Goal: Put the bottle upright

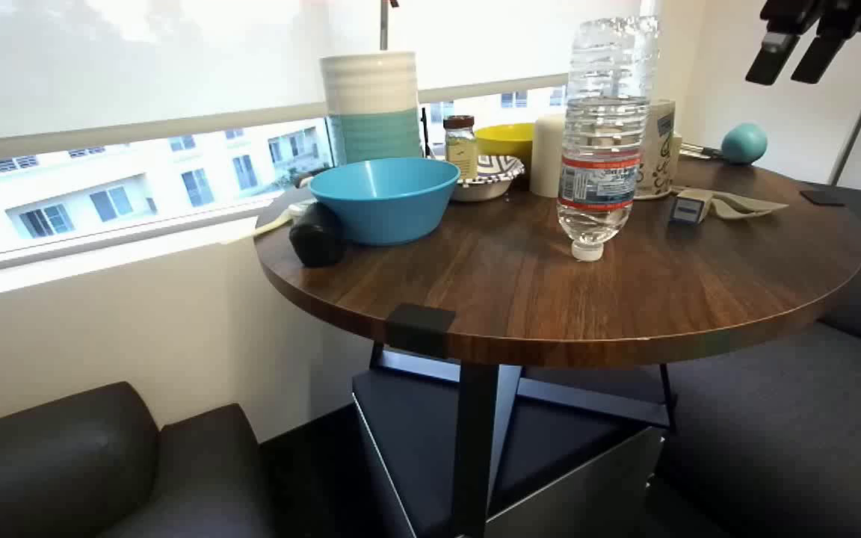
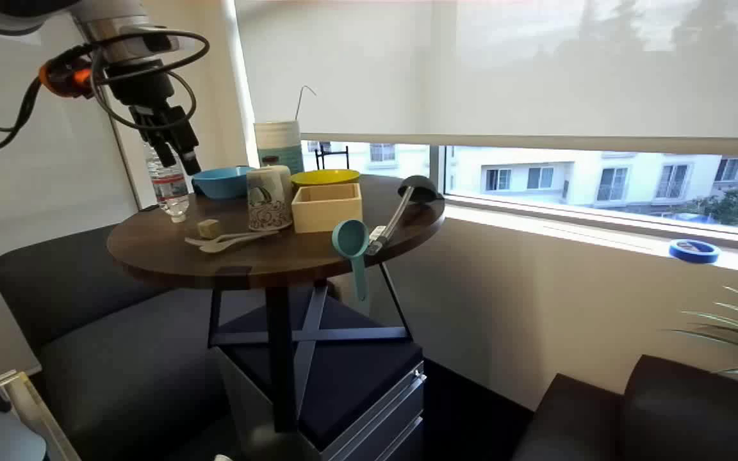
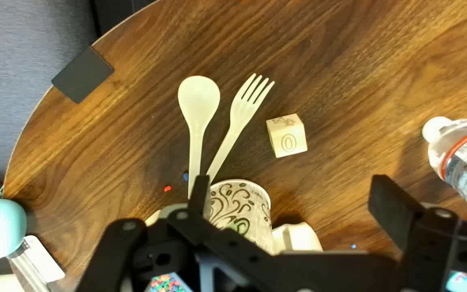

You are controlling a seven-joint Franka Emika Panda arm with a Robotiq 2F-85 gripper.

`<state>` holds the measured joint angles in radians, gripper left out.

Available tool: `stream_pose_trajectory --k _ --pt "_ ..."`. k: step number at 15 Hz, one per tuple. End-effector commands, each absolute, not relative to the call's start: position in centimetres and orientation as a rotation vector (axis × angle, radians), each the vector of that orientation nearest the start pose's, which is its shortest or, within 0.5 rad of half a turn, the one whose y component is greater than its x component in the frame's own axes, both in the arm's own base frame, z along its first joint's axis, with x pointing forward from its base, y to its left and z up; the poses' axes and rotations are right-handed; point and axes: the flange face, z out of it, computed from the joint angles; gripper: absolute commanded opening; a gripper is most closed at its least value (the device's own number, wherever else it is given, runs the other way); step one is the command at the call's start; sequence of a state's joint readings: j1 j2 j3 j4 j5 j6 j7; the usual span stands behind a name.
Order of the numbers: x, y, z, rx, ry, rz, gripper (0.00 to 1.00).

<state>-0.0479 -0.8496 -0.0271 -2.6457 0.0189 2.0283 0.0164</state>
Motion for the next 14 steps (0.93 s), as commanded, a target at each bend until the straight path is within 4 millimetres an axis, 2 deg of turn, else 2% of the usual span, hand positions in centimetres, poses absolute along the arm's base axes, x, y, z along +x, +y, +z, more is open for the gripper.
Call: stream_pose_trajectory --k 1,6,12,14 --pt "31.9 -2.4 51.5 -3.085 0.14 -0.36 1.0" --pt "31.9 -2.4 51.5 -3.085 0.14 -0.36 1.0" --pt "33.5 0.6 52.3 -3.038 0.438 -0.271 1.0" --pt "34.0 0.9 52.3 -3.032 0.591 -0.205 1.0"
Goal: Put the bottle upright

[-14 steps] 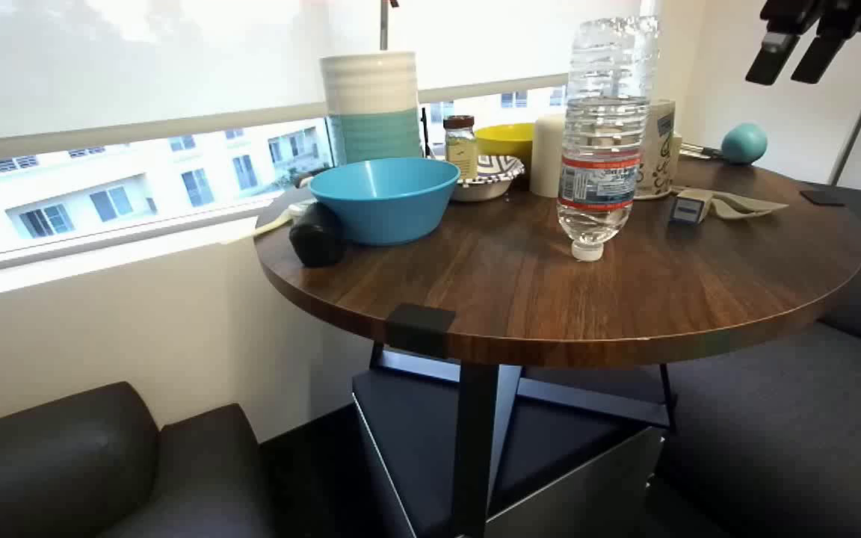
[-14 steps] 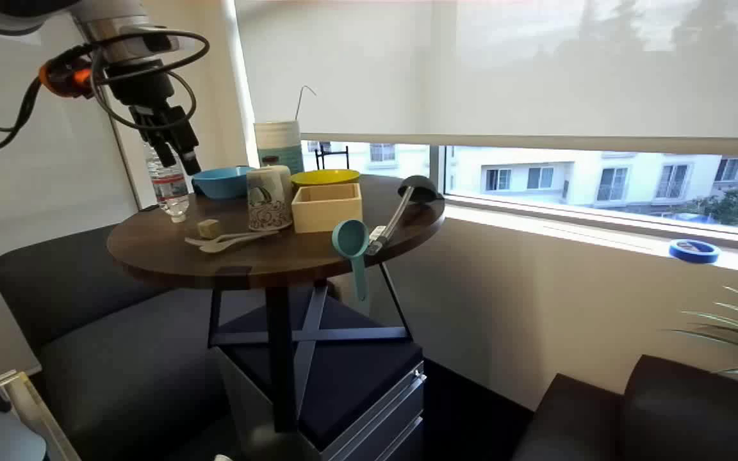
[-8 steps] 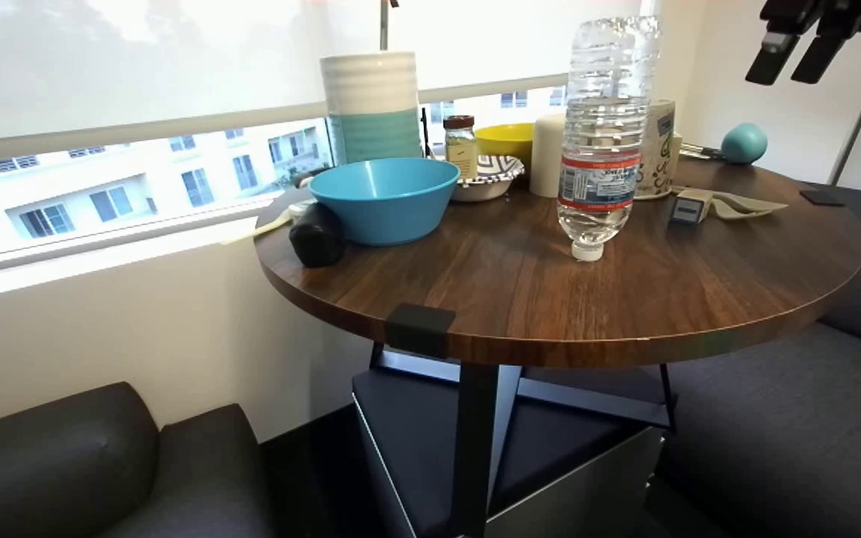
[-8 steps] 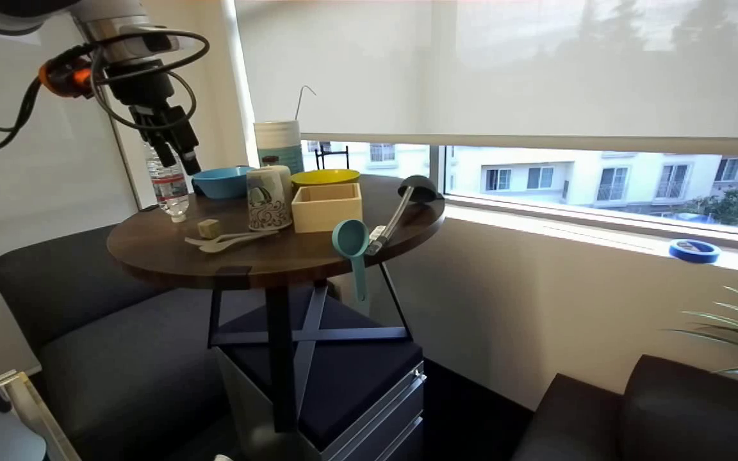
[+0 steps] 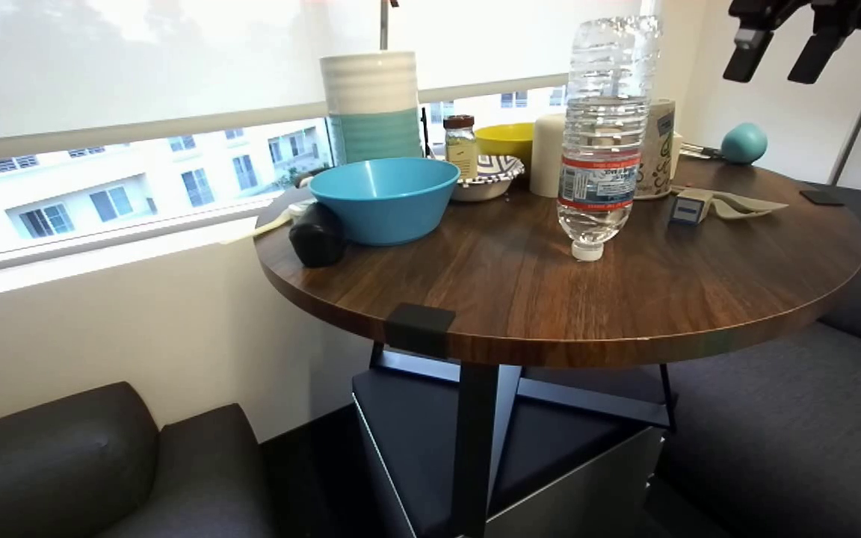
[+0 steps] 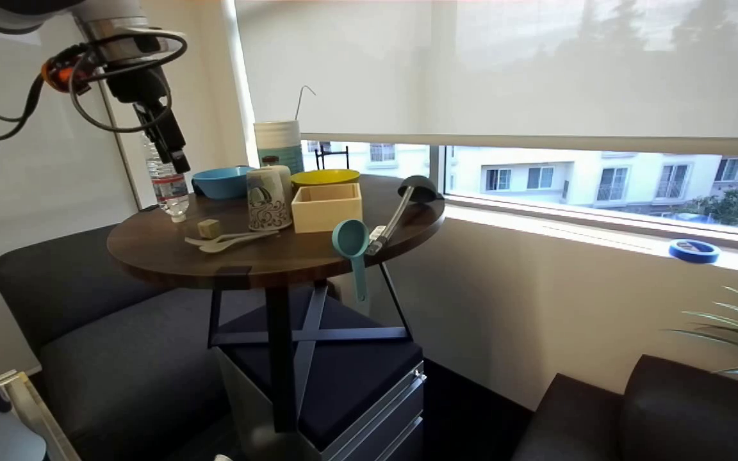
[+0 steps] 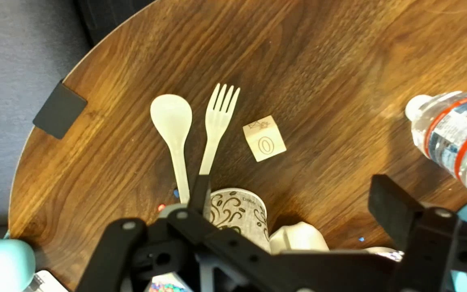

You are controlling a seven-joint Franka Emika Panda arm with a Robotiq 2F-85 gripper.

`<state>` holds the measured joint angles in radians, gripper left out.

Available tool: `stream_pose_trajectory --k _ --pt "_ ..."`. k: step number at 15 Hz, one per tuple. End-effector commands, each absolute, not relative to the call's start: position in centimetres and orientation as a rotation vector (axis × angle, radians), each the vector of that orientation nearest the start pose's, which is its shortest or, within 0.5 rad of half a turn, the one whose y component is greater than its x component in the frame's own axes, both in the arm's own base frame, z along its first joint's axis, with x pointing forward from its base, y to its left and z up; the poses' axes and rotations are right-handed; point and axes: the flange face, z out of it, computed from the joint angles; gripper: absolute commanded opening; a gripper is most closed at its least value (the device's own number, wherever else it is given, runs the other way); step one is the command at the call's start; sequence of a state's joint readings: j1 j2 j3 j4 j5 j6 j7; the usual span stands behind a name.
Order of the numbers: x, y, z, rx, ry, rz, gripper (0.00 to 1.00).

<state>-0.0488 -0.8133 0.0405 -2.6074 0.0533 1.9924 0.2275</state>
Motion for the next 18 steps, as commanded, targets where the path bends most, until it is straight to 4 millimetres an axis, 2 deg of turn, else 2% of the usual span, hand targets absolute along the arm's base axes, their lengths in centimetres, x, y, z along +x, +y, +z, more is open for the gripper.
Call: stream_pose_trajectory --k 1,6,8,9,14,18 --pt "34.2 0.8 52.3 -3.015 0.657 -0.156 1.0" --pt "35.3 -0.2 50.6 -2.875 0.826 0.015 1.0" --pt "35.8 -0.9 50.1 -2.8 0.906 0.026 1.0" --pt "34.9 -0.4 50.0 -2.872 0.828 -0.005 1.0" --pt "35.0 -0.5 49.7 -2.87 0.831 0.007 1.0" --pt "35.7 -1.2 49.4 -2.662 1.005 0.08 1.0"
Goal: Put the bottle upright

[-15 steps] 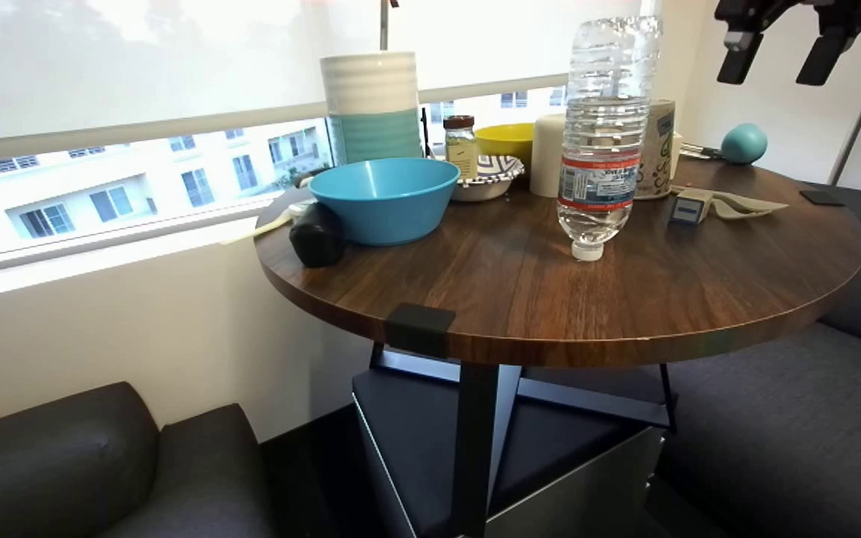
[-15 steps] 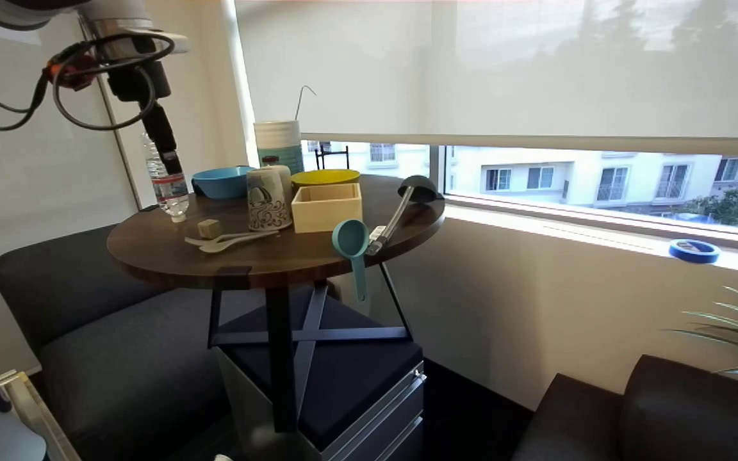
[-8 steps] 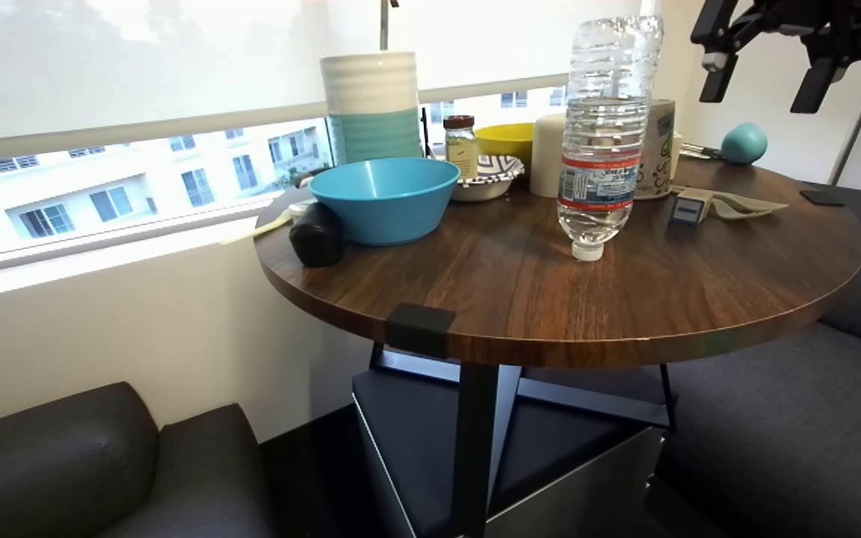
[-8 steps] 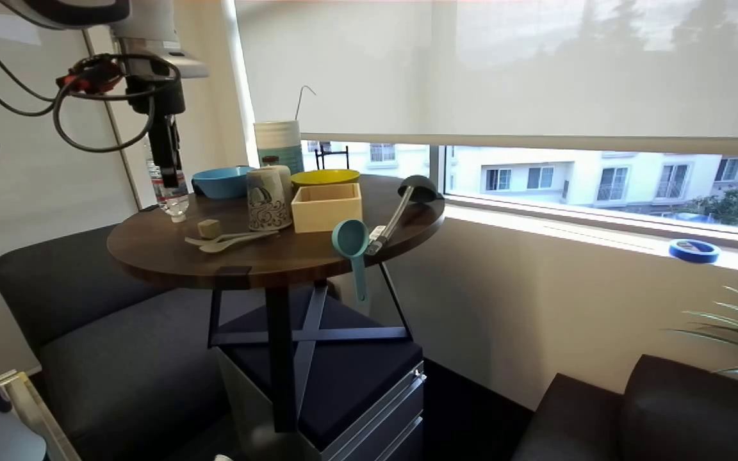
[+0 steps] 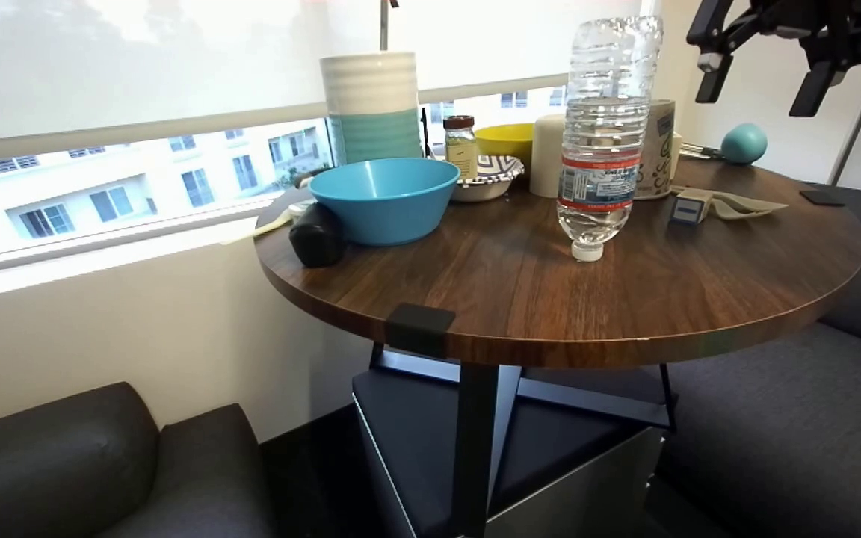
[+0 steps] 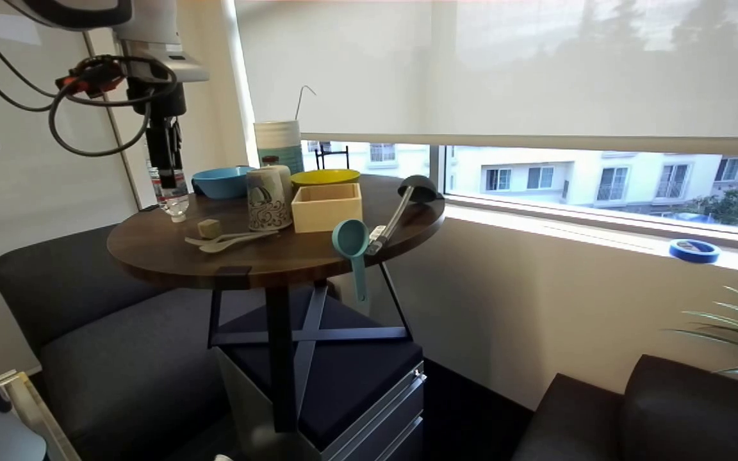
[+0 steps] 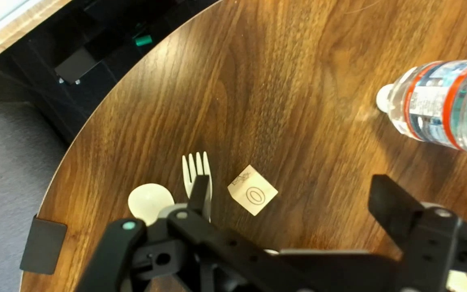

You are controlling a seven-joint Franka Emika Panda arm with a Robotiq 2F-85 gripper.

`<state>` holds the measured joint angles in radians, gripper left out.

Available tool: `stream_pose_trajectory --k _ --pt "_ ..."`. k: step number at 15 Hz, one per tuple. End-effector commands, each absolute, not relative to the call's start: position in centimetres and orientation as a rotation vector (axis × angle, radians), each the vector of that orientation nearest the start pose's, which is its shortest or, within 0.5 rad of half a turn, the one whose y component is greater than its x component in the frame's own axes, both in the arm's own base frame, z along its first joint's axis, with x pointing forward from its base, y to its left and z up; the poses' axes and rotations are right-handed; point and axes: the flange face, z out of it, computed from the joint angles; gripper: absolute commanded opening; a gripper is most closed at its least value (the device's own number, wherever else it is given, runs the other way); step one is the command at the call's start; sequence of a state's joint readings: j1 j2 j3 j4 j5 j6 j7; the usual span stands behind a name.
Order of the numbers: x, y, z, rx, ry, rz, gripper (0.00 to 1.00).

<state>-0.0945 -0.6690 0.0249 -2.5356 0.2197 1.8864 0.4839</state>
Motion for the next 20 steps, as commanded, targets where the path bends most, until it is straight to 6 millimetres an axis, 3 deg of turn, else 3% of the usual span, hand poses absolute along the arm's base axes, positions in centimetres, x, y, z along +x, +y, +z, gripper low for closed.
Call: stream_pose_trajectory --k 1,7,14,20 --pt "35.9 -1.2 49.2 -2.616 1.048 0.104 1.0" --pt "37.7 -1.5 47.5 -2.378 1.359 0.268 1.0" --pt "41.2 -0.3 46.4 -2.221 1.481 0.433 1.0" --pt "42.9 1.9 44.0 -2.122 1.538 0.57 1.0"
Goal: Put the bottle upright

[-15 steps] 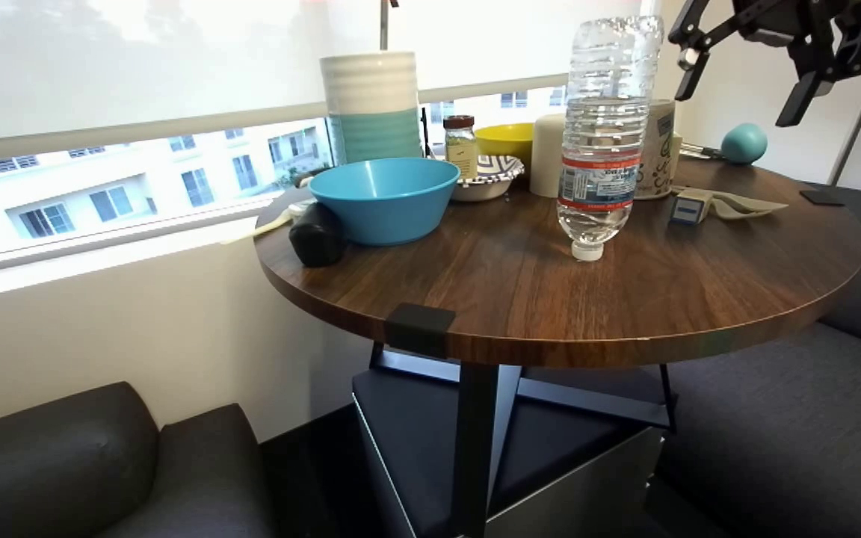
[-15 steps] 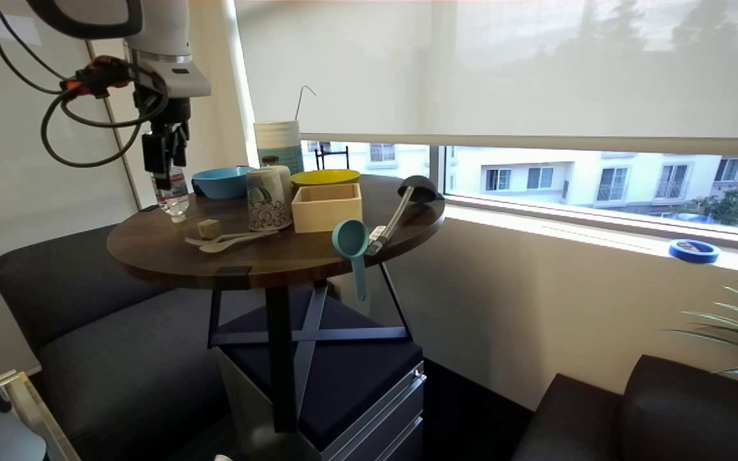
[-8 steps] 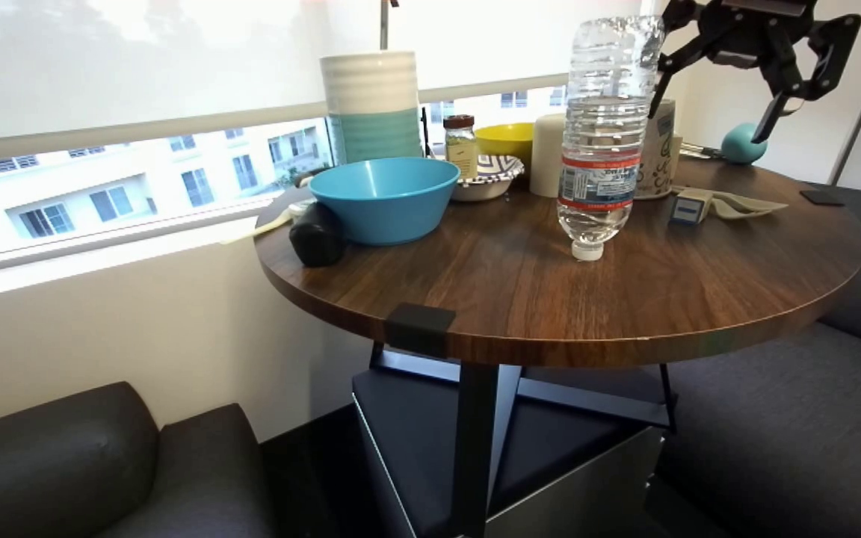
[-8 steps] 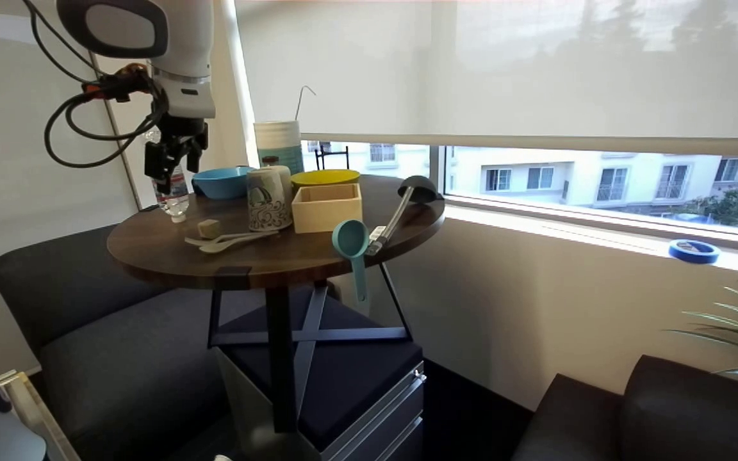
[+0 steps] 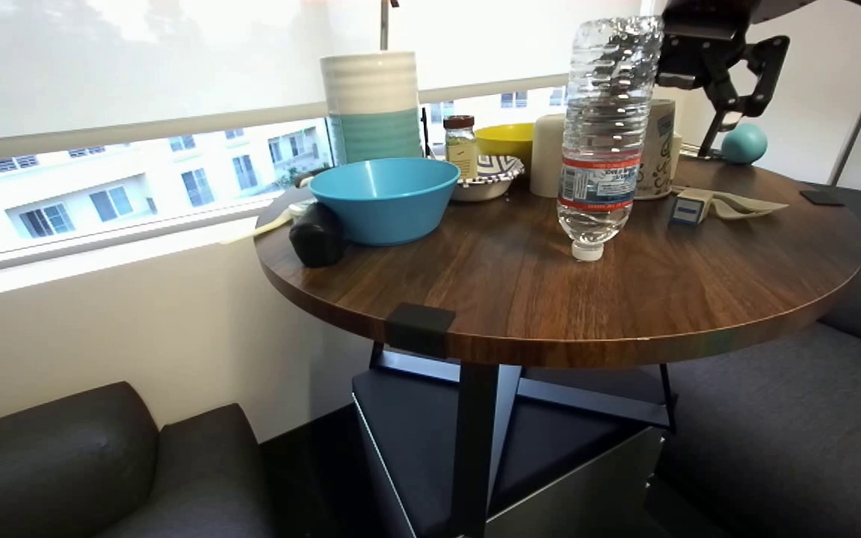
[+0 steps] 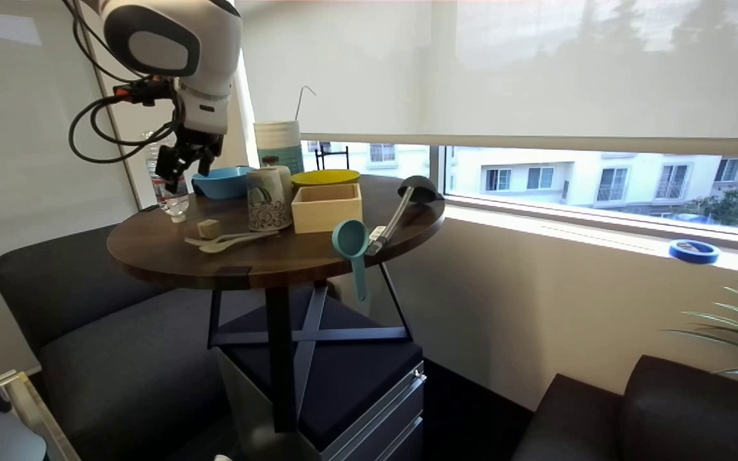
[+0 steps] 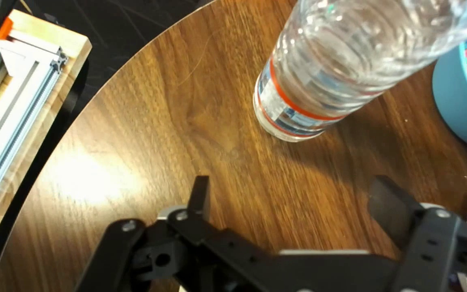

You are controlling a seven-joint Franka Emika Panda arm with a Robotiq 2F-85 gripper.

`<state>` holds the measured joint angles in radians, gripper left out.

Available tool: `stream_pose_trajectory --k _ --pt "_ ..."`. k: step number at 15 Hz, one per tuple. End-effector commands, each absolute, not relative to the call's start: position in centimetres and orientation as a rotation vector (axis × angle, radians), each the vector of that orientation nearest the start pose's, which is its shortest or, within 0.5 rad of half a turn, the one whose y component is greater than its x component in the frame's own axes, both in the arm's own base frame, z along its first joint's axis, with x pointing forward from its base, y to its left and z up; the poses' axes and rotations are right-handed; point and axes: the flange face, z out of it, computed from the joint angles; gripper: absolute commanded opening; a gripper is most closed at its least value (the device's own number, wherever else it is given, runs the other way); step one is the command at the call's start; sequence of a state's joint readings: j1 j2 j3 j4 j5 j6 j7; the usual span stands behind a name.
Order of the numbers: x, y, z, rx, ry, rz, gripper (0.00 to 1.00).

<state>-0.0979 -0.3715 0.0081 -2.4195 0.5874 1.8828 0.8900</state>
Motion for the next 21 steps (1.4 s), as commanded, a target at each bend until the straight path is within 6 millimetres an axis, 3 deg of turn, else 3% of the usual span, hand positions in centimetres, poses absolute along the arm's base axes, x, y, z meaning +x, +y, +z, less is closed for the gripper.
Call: stream_pose_trajectory --k 1,11,21 --pt "43.1 2.3 43.7 -2.096 1.533 0.592 1.0" --pt "43.4 4.3 41.8 -2.008 1.527 0.708 1.0" --pt "43.0 5.5 41.2 -1.98 1.485 0.829 1.0"
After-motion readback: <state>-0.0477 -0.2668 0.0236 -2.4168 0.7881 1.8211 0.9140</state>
